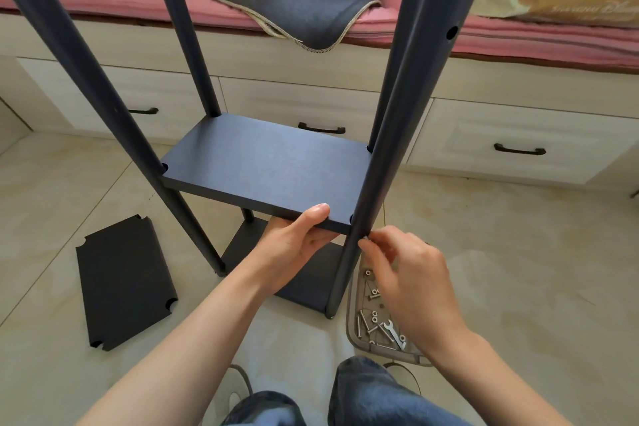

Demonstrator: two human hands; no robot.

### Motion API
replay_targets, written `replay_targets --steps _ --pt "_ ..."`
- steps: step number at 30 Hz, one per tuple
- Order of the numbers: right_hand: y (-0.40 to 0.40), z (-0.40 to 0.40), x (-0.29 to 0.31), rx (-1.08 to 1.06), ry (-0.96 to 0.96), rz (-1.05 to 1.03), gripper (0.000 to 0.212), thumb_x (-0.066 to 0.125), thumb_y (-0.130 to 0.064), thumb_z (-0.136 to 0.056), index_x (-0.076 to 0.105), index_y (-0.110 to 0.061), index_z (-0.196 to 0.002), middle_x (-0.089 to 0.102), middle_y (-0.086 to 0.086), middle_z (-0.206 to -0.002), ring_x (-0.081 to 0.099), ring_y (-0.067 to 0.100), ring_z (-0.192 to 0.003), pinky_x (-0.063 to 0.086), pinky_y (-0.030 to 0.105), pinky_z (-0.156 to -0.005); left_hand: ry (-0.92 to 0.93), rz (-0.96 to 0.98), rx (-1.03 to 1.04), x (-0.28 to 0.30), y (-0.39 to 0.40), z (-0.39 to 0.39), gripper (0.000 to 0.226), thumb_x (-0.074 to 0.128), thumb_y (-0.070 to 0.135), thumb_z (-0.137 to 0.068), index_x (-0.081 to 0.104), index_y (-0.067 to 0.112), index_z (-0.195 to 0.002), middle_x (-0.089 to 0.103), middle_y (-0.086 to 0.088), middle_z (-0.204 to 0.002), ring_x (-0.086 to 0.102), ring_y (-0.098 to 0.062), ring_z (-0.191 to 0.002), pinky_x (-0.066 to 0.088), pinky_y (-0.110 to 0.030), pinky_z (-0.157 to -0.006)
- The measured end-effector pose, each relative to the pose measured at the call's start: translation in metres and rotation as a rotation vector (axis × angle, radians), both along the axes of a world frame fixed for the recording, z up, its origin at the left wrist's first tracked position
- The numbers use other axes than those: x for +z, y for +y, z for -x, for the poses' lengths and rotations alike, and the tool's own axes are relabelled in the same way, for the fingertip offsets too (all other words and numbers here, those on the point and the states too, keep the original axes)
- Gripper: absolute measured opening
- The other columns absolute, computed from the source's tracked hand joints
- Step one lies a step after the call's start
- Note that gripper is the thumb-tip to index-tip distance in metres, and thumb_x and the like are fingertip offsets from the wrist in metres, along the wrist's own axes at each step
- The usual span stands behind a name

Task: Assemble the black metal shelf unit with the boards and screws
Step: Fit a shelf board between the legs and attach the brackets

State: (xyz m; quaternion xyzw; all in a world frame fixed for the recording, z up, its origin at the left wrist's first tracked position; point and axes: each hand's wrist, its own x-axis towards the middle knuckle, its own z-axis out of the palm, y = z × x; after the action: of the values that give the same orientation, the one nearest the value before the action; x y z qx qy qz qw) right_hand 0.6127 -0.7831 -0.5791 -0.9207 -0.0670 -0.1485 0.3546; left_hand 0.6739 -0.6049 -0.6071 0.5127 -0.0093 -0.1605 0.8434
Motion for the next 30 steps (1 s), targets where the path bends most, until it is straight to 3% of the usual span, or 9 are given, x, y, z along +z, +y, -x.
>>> replay_targets --steps 7,14,18,20,22,26,30 --pt "-0.001 -0.002 -0.003 0.007 0.099 -0.135 0.013 0.059 -0.035 -0.094 0.066 -0.026 -0.088 0.066 -0.013 -0.071 0.064 0.012 -0.072 0.051 0.043 -0.067 -0.006 0.048 -0.066 0.002 0.003 -0.004 0.021 0.071 0.029 -0.085 0.079 0.024 -0.104 0.071 -0.016 -0.121 0.067 -0.034 -0.116 0.056 -0.033 -0.093" --pt "-0.003 -0.004 0.0 0.031 0.108 -0.085 0.014 0.063 -0.036 -0.092 0.061 -0.025 -0.083 0.064 -0.008 -0.069 0.061 0.017 -0.069 0.05 0.042 -0.064 -0.019 0.038 -0.105 0.0 0.004 -0.006 0.026 0.067 0.031 -0.089 0.078 0.019 -0.11 0.07 -0.015 -0.123 0.066 -0.031 -0.119 0.053 -0.035 -0.1" --pt "-0.001 -0.003 0.007 -0.011 -0.122 0.219 0.018 0.077 -0.025 -0.083 0.062 -0.017 -0.076 0.059 -0.009 -0.064 0.053 0.02 -0.062 0.042 0.033 -0.056 -0.013 0.043 -0.067 -0.004 0.003 -0.006 0.044 0.069 0.032 -0.087 0.068 0.005 -0.122 0.067 -0.02 -0.128 0.063 -0.035 -0.122 0.051 -0.039 -0.104" --pt "0.0 -0.002 0.008 -0.037 -0.173 0.246 0.019 0.081 -0.023 -0.079 0.064 -0.016 -0.074 0.059 -0.007 -0.063 0.053 0.021 -0.06 0.041 0.031 -0.056 -0.013 0.038 -0.066 -0.004 0.002 -0.005 0.054 0.07 0.033 -0.086 0.06 -0.001 -0.128 0.067 -0.02 -0.128 0.064 -0.035 -0.121 0.05 -0.04 -0.105" --pt "0.0 -0.002 0.006 -0.056 -0.145 0.162 0.016 0.08 -0.025 -0.081 0.068 -0.016 -0.076 0.059 -0.006 -0.062 0.055 0.021 -0.059 0.046 0.034 -0.056 -0.017 0.03 -0.074 -0.003 0.002 -0.005 0.06 0.07 0.034 -0.086 0.057 -0.004 -0.13 0.067 -0.021 -0.128 0.064 -0.035 -0.121 0.049 -0.041 -0.106" --pt "-0.001 -0.005 0.002 -0.03 0.129 -0.181 0.018 0.069 -0.039 -0.087 0.071 -0.023 -0.08 0.067 -0.01 -0.066 0.068 0.017 -0.071 0.053 0.044 -0.068 0.007 0.044 -0.089 -0.002 0.002 -0.006 0.061 0.069 0.034 -0.088 0.055 -0.006 -0.132 0.066 -0.021 -0.128 0.064 -0.034 -0.121 0.052 -0.036 -0.103" --pt "-0.005 -0.011 0.008 -0.053 0.112 -0.226 0.025 0.074 -0.043 -0.082 0.066 -0.025 -0.066 0.064 -0.012 -0.057 0.064 0.008 -0.058 0.052 0.04 -0.063 0.005 0.064 -0.108 -0.003 0.001 -0.007 0.046 0.063 0.03 -0.093 0.058 0.001 -0.129 0.068 -0.017 -0.127 0.066 -0.032 -0.119 0.054 -0.029 -0.094"
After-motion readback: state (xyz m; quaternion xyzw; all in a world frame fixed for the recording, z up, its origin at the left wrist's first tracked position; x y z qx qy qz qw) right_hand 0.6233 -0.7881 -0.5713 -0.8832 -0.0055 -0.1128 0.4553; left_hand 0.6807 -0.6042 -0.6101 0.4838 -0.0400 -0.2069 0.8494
